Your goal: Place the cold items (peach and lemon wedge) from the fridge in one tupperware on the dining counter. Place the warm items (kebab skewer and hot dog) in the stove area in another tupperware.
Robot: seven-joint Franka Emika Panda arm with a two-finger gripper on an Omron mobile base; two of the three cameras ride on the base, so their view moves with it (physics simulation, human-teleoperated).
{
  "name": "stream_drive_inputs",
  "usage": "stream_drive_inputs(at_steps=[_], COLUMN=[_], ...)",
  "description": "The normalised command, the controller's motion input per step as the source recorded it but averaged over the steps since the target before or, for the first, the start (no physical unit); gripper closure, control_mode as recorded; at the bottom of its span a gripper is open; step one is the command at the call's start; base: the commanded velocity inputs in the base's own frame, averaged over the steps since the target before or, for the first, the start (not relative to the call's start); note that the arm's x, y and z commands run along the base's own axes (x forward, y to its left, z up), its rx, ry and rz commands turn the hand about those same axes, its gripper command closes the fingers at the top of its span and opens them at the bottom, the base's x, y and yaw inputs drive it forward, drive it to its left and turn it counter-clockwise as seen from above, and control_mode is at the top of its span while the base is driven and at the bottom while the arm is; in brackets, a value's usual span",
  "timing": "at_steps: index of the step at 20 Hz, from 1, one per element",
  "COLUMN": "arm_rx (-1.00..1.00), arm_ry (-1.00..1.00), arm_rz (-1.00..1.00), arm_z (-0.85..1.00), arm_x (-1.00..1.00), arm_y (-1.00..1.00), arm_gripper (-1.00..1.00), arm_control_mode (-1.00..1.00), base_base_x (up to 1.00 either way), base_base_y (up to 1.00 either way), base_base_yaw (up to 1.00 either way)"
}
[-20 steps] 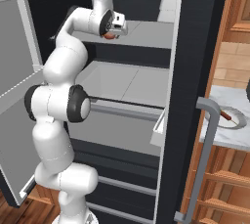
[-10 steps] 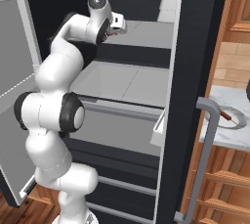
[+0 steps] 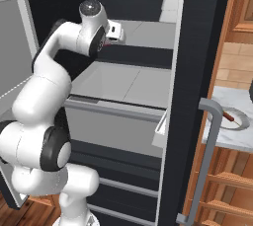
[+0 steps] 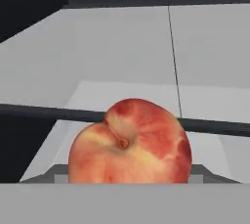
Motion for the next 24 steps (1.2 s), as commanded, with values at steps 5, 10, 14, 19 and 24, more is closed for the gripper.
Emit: stream_drive_inputs(at_steps=[5,10,14,19,24], arm_rx=[-0.01,0.00,-0.01,-0.06,0.00], arm_ry=[0.27,-0.27,-0.24,-0.14,-0.11], arm_rz=[-0.01,-0.01,-0.07,-0.08,-0.06], arm_z=[-0.71,-1.00,-1.00,-0.83,-0.14], arm_x=[-1.00,-1.00,-1.00,-0.80,-0.08], arm_y=[-0.01,-0.01,0.00,0.03,0.00], arm_gripper=[1.00,1.00,1.00,1.00,1.00], arm_control_mode=[-1.00,-1.00,-1.00,-1.00,-1.00], base_base_x=[0.00,0.00,0.00,0.00,0.00], base_base_y=[0.00,0.00,0.00,0.00,0.00], base_base_yaw=[0.00,0.00,0.00,0.00,0.00])
